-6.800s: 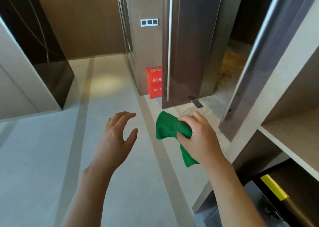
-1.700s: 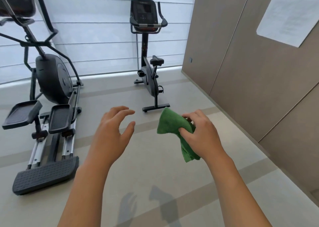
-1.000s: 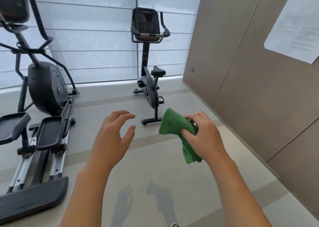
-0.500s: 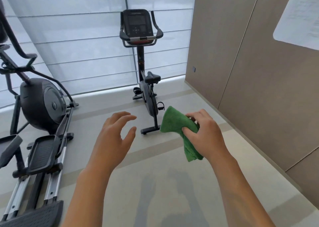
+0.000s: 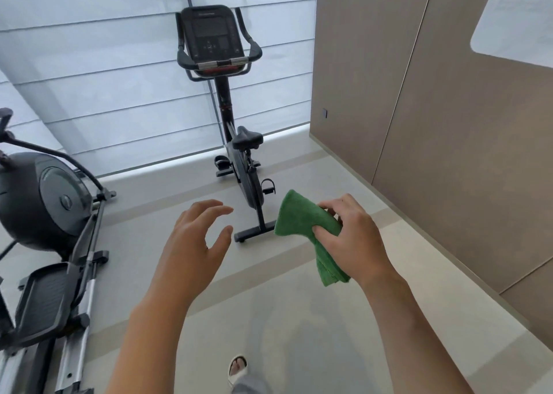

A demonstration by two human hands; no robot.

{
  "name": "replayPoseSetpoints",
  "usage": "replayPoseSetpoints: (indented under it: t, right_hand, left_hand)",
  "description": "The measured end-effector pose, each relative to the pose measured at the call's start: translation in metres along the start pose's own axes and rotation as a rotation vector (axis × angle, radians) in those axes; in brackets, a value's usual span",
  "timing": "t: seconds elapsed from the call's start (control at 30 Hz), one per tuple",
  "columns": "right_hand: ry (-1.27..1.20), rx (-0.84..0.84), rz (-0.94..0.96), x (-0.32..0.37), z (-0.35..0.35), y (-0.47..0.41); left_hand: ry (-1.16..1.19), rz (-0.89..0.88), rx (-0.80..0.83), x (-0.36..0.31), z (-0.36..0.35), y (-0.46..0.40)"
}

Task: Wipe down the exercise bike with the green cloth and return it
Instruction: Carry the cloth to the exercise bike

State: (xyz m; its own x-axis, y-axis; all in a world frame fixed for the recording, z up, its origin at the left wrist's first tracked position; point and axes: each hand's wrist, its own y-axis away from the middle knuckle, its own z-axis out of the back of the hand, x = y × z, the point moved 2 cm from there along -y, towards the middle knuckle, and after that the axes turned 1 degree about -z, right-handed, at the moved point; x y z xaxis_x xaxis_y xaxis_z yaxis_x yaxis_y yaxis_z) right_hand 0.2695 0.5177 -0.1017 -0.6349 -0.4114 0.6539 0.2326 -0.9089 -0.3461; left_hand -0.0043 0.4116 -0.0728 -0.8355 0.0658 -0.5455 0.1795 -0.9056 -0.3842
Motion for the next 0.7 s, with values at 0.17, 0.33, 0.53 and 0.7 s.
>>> replayPoseSetpoints:
  t: [0.17,0.33,0.53,0.7]
  right_hand:
    - [0.032,0.009,-0.021,0.000,-0.033,-0.053]
    - [0.104,0.008,-0.037,0.016,-0.067,-0.122]
    - [0.149,0.017,-0.049,0.043,-0.118,-0.197]
    - [0.174,0.030,-0.038,0.058,-0.162,-0.246]
  left_hand:
    - [0.034,-0.024,0.019,0.045,-0.015,-0.058]
    - [0.073,-0.033,0.055,0.096,-0.017,-0.135]
    - [0.101,-0.019,0.042,0.159,-0.004,-0.210]
    - [0.116,-0.020,0.029,0.213,-0.001,-0.247]
